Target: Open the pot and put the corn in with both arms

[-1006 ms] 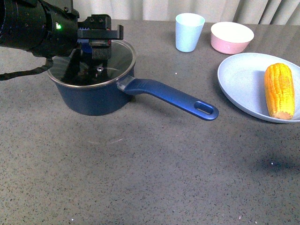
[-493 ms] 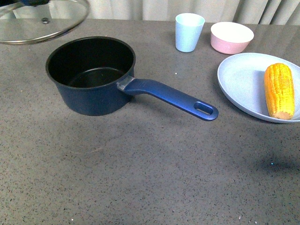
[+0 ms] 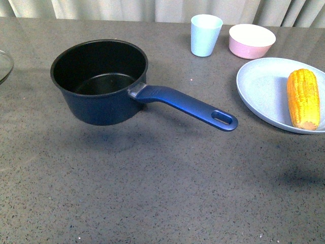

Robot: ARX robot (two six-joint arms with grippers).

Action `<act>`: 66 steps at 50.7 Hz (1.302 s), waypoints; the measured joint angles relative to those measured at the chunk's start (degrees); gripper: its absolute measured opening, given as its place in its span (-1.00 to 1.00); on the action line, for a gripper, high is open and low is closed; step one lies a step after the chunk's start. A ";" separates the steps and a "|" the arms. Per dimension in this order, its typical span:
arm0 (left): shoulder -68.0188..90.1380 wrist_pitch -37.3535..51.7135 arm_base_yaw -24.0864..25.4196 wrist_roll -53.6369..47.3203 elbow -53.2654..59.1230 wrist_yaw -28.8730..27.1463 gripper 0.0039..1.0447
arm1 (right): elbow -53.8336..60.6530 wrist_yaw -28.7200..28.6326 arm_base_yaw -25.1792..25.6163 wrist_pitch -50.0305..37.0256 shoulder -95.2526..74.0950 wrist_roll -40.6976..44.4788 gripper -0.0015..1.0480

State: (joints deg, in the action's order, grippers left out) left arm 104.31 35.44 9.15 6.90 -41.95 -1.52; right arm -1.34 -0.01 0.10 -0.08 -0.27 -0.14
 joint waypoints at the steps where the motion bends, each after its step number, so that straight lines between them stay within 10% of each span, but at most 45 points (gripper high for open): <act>1: 0.37 0.52 0.07 -0.04 0.24 0.00 0.08 | 0.00 0.02 0.00 0.00 0.00 0.00 0.83; 66: 15.08 15.21 -5.73 1.99 1.86 -2.01 0.07 | 0.00 0.00 0.00 0.00 0.00 0.00 0.83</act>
State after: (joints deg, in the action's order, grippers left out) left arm 119.39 50.65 3.42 8.88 -40.10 -3.53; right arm -1.34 -0.01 0.10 -0.08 -0.27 -0.14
